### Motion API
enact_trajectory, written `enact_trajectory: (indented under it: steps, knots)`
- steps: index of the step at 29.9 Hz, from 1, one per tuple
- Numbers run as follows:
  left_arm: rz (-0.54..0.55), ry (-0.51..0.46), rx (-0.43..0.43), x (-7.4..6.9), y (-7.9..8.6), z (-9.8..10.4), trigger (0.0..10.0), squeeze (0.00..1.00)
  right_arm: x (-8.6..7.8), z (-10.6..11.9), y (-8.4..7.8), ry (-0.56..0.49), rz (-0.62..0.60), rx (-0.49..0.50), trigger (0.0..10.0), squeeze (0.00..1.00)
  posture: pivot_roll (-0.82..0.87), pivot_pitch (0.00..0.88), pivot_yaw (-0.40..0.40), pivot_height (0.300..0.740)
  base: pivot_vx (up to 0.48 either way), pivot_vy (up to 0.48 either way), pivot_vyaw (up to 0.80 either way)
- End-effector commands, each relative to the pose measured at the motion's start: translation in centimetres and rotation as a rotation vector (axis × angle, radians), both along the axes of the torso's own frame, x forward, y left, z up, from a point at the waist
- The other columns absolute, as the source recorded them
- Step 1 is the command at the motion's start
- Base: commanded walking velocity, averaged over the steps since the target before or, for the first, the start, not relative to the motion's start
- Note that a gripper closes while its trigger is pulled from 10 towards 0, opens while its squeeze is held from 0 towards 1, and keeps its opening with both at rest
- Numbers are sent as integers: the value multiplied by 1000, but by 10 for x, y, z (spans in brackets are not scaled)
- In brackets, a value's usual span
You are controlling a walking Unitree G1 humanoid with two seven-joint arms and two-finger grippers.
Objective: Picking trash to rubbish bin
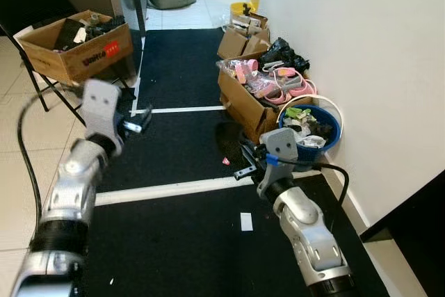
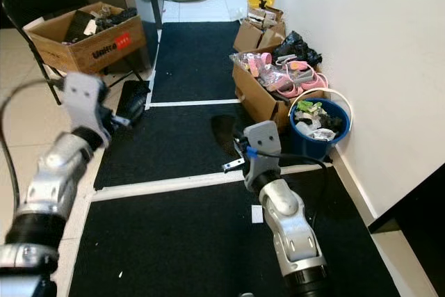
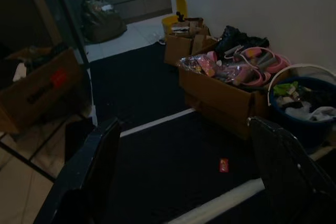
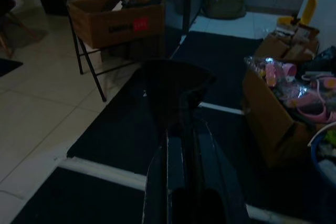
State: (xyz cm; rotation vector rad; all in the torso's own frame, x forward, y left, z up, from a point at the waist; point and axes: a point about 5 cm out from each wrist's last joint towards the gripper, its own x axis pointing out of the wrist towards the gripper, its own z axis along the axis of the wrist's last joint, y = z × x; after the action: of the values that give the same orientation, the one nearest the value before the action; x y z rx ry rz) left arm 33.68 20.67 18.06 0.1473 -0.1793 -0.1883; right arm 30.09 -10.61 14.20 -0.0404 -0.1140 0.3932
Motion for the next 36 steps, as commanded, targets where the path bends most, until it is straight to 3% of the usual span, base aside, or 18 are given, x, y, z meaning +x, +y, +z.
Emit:
enact_trajectory:
  steps: [1, 5, 7, 11, 15, 20, 27, 32, 36]
  knots:
    - [2, 77, -39, -12, -11, -22, 10000, 0, -5, -8, -2, 44, -3, -10, 10000, 0, -45, 115, 12, 740, 0, 0, 0]
    - [17, 147, -63, -30, -20, -44, 10000, 0, -9, -21, -3, 148, -9, 8, 10000, 0, -48, 111, 10, 740, 0, 0, 0]
    - [112, 247, -70, -47, -17, -73, 10000, 0, -14, -35, -9, 208, -34, 8, 10000, 0, -59, 109, 6, 740, 0, 0, 0]
    - [191, 273, -100, -57, -10, -81, 10000, 0, -17, -45, -12, 243, -57, -16, 10000, 0, -58, 103, -3, 740, 0, 0, 0]
    - [228, 276, -84, -66, -9, -85, 10000, 0, -18, -54, -14, 245, -60, -80, 10000, 0, -53, 101, -20, 740, 0, 0, 0]
    - [247, 284, -77, -75, -11, -91, 10000, 0, -19, -58, -13, 246, -47, -89, 10000, 0, -52, 90, -21, 740, 0, 0, 0]
    - [269, 292, -76, -80, -10, -96, 10000, 0, -21, -64, -15, 274, -56, -22, 10000, 0, -48, 84, -30, 740, 0, 0, 0]
    - [258, 295, -57, -72, -12, -93, 10000, 0, -20, -66, -17, 298, -86, 40, 10000, 0, -53, 86, -27, 740, 0, 0, 0]
    - [251, 294, -56, -68, -13, -90, 10000, 0, -19, -67, -18, 296, -100, 34, 10000, 0, -56, 92, -27, 740, 0, 0, 0]
